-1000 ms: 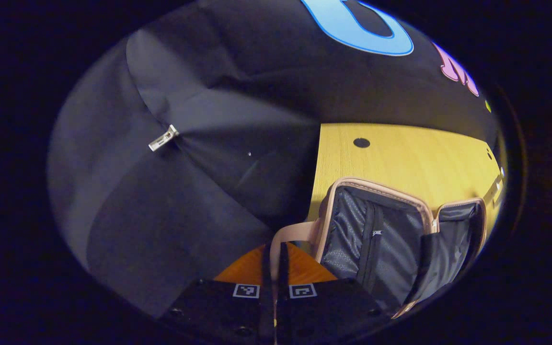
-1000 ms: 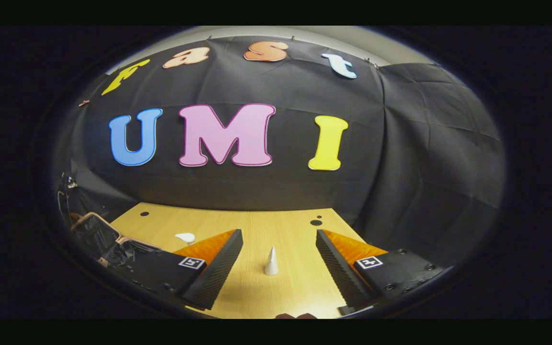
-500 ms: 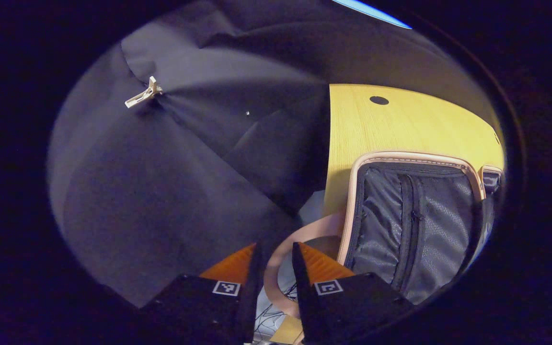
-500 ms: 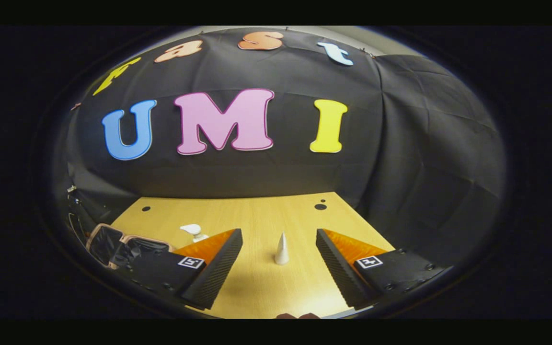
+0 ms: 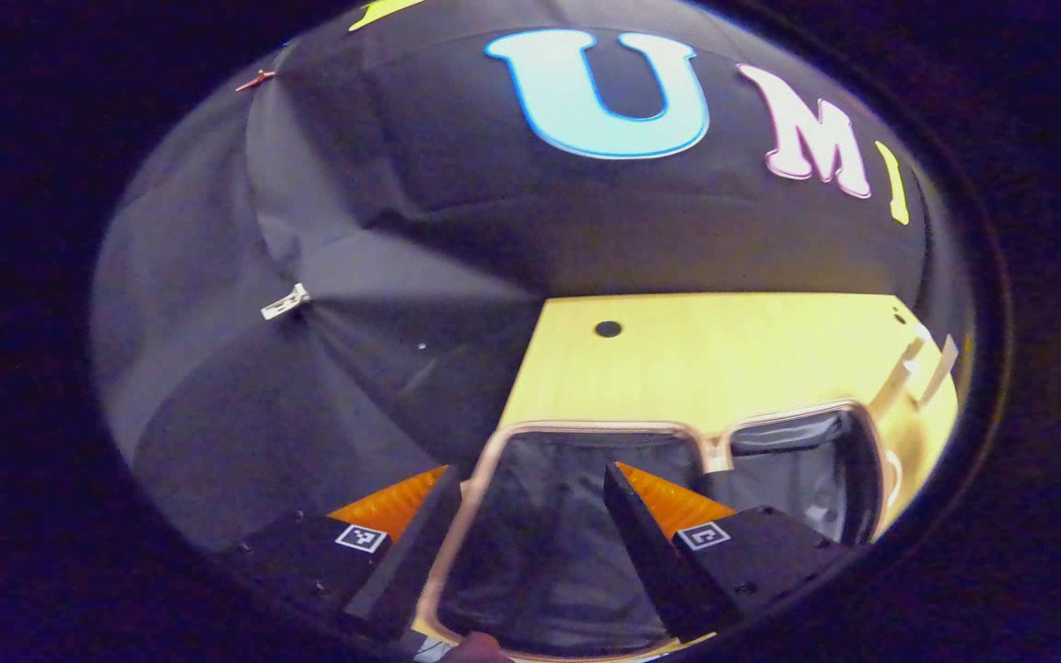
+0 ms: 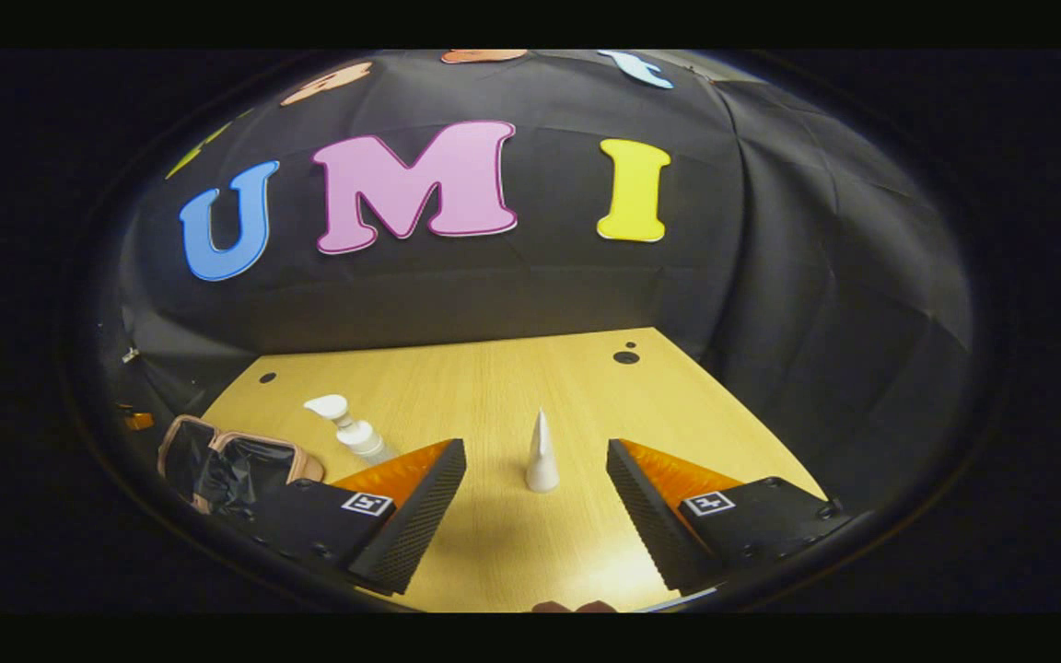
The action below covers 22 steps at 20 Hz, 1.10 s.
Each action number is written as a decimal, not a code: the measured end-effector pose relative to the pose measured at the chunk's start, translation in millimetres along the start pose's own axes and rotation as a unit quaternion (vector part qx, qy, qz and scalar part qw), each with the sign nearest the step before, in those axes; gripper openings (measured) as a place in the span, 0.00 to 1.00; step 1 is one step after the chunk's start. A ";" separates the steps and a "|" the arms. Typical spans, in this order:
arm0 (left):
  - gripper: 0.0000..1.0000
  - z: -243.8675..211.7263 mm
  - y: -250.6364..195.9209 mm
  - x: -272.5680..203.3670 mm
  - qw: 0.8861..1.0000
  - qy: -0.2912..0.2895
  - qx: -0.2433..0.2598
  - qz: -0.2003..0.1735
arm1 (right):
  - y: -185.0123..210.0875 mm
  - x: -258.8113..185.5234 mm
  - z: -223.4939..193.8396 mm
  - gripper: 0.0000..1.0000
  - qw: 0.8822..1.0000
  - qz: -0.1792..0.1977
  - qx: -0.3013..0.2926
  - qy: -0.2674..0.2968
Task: First open the suitcase, pack the skin care products into it, and then close the suitcase.
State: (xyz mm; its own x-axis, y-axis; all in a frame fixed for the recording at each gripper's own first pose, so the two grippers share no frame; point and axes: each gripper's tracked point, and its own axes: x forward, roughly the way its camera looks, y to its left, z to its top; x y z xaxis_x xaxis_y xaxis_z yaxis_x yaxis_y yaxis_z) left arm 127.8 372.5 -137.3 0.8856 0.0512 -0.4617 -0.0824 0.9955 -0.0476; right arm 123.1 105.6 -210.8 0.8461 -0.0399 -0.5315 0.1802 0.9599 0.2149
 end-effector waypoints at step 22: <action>0.98 -13.2 -431.4 38.8 0.972 0.097 0.086 -0.194 | -4.9 117.1 -81.7 0.98 0.989 0.081 -0.024 0.122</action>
State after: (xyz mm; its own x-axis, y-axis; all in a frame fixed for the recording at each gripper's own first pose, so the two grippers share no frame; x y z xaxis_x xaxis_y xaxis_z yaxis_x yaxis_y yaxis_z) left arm 191.7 -56.0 -146.4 0.7308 -0.3309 -0.5970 0.3332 0.9363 -0.1111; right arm 180.3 118.9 -341.1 0.7144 0.1776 -0.6768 0.0240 0.9605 0.2773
